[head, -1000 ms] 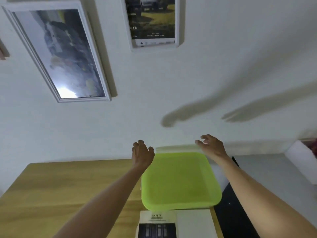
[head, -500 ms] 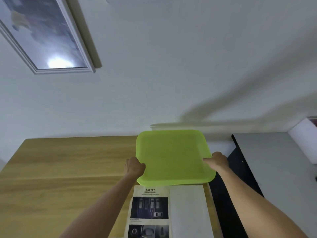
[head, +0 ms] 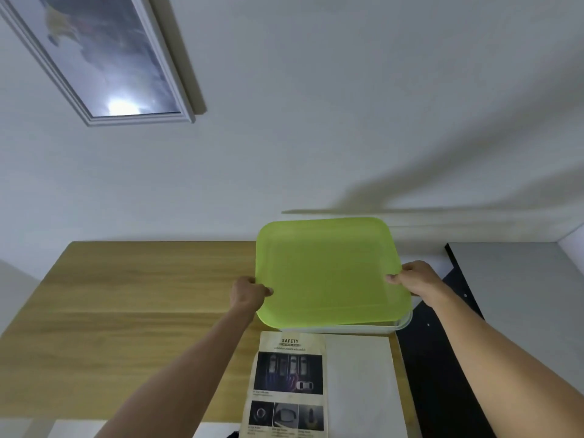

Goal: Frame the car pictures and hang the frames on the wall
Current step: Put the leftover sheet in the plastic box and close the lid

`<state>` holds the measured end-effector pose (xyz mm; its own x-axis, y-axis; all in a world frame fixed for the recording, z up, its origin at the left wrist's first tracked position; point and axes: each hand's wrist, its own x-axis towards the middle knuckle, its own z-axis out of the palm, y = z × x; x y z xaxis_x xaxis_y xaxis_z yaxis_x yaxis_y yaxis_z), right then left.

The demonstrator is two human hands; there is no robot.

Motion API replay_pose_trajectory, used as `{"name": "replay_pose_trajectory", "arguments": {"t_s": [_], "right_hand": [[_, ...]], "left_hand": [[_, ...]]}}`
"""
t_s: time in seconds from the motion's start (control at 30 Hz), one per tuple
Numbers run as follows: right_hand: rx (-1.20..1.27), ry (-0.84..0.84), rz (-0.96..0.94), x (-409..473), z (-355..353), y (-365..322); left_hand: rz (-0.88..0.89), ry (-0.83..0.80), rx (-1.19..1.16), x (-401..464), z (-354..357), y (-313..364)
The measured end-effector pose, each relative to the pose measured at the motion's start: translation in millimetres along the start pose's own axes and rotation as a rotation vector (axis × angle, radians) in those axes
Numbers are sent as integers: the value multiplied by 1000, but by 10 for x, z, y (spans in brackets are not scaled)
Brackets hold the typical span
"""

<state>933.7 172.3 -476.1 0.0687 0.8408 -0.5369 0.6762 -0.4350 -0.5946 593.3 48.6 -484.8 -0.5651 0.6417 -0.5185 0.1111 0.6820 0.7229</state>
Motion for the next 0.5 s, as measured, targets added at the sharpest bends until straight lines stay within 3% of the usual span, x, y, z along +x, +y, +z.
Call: {"name": "replay_pose_trajectory", "arguments": {"t_s": [0.2,0.5], "right_hand": [[-31,-67,-111,-367,398,-533],[-172,-43,-280,-878,1736,-1379]], "left_hand": [[16,20,-78,243,-660,-141],[-38,118,-99,693,-2153,-610]]}}
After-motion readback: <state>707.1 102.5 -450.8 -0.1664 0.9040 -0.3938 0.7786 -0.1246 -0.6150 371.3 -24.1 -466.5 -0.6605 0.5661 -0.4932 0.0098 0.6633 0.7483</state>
